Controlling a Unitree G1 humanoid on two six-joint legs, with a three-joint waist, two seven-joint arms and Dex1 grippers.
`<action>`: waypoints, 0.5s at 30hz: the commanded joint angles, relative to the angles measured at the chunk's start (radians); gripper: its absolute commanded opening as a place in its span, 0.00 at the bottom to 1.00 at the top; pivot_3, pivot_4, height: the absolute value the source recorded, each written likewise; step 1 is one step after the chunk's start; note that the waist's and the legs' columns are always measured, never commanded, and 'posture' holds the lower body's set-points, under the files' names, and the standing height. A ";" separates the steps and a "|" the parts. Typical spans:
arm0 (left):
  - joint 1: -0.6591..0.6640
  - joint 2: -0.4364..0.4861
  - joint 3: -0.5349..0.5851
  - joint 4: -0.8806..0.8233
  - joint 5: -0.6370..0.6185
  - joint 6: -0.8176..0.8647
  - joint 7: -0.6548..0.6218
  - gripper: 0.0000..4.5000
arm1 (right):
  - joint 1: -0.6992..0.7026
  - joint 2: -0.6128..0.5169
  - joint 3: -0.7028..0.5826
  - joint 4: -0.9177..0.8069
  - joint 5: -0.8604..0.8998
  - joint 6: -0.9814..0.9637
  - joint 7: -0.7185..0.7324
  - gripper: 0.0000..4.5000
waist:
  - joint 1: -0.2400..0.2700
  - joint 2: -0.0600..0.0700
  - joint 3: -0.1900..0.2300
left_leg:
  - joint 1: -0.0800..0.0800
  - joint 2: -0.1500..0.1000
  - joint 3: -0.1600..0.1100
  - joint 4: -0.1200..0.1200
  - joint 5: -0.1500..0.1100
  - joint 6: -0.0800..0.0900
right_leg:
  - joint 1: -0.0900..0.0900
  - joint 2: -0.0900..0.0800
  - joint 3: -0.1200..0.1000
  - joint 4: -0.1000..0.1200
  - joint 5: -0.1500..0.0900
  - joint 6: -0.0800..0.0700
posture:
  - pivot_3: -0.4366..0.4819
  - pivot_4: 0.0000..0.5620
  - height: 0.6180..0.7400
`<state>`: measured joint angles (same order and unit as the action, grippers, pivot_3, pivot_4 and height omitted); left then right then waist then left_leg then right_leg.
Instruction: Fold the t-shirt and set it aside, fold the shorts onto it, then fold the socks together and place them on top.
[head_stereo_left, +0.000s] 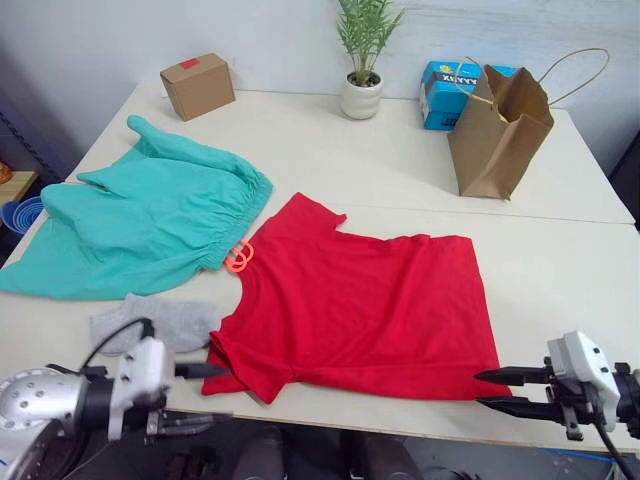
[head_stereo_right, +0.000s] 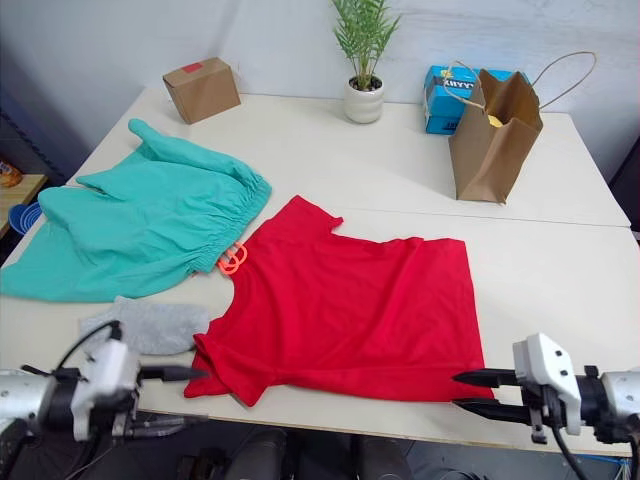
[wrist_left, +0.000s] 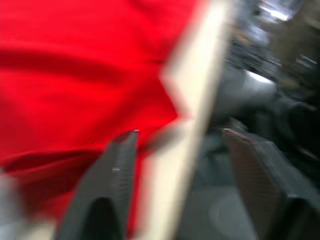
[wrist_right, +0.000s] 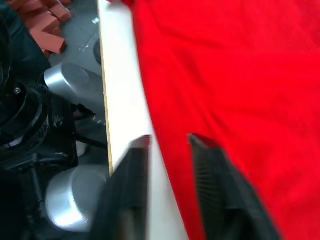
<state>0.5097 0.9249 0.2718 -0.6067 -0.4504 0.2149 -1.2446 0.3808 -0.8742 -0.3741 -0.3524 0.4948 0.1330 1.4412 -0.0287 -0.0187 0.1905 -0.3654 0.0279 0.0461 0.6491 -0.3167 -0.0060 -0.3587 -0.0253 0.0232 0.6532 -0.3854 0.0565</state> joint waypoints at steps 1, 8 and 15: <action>-0.011 -0.012 -0.100 -0.016 0.087 -0.083 0.005 0.31 | 0.003 0.016 0.035 0.005 -0.020 -0.073 0.006 0.00 | 0.000 0.000 0.000 | 0.000 0.000 0.000 0.000 0.000 0.000 | 0.000 0.000 0.000 0.000 0.000 0.000 | 0.48 0.27 1.00; -0.173 -0.149 -0.266 0.042 0.181 -0.056 0.182 0.01 | -0.012 0.030 0.058 0.020 -0.019 -0.091 -0.038 0.00 | 0.001 0.000 0.000 | 0.001 0.000 0.000 0.001 0.001 0.001 | 0.001 0.000 0.000 0.002 0.000 0.000 | 0.48 0.27 1.00; -0.239 -0.180 -0.387 0.070 0.245 -0.014 0.237 0.01 | -0.011 0.037 0.067 0.010 -0.008 -0.073 -0.081 0.00 | -0.002 0.000 -0.001 | 0.002 0.000 0.000 0.001 0.001 0.001 | 0.001 0.000 0.000 0.003 0.001 0.000 | 0.48 0.27 1.00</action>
<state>0.2784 0.7534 -0.0947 -0.5294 -0.2197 0.1981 -1.0283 0.3708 -0.8461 -0.3089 -0.3226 0.4638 0.0547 1.3730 -0.0303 -0.0188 0.1898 -0.3626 0.0278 0.0461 0.6501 -0.3157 -0.0049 -0.3575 -0.0252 0.0232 0.6567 -0.3849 0.0567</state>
